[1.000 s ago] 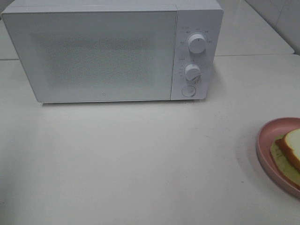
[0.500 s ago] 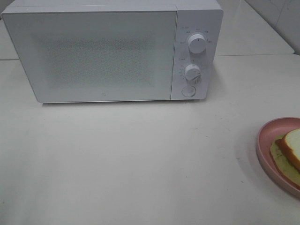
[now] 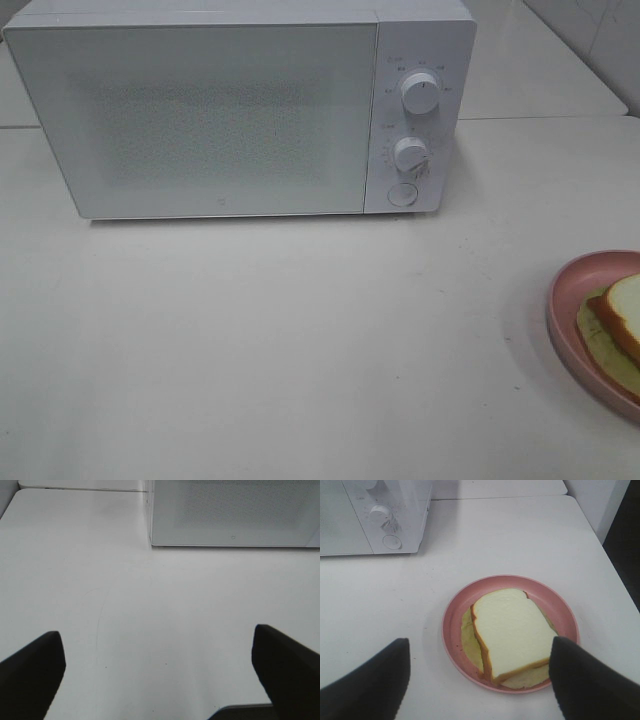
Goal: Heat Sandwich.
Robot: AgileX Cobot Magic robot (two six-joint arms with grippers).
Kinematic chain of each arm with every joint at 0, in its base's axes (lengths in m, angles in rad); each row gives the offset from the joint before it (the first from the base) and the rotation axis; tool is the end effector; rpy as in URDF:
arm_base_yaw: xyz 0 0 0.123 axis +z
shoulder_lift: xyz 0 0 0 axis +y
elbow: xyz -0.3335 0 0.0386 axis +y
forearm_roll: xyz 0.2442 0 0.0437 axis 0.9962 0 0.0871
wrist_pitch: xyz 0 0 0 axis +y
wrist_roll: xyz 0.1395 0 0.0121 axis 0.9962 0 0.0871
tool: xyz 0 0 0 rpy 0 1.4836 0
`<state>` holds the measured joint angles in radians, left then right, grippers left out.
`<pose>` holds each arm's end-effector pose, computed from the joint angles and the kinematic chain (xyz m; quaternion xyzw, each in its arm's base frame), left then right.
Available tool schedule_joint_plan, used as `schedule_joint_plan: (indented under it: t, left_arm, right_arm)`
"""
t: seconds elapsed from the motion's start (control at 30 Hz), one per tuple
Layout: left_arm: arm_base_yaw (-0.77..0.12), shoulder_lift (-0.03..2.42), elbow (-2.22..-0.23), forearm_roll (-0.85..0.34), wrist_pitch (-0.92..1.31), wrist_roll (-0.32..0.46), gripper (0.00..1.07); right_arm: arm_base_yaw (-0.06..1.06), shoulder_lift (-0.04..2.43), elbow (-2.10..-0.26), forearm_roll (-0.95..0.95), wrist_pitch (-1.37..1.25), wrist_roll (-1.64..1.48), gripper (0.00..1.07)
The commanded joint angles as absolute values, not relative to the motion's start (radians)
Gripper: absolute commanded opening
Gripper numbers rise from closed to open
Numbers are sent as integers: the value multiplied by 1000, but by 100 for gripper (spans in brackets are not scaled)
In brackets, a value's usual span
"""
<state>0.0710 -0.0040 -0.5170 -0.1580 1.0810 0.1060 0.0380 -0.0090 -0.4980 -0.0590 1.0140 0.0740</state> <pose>-0.0184 -0.0208 0.2571 0.0196 0.8502 -0.0325 0.5251 -0.0136 -0.0075 0.2584 0.0156 0.8384 0.0010 0.5448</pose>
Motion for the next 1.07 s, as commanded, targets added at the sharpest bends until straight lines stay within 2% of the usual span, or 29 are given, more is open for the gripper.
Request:
schedule_joint_plan:
  t: [0.03, 1.07]
  left_arm:
    - [69, -30, -515, -156, 1070, 97, 95]
    - [69, -29, -515, -157, 1070, 97, 95]
  right_arm:
    - [30, -26, -495, -62, 998, 71, 75]
    - [30, -26, -495, -62, 998, 70, 75]
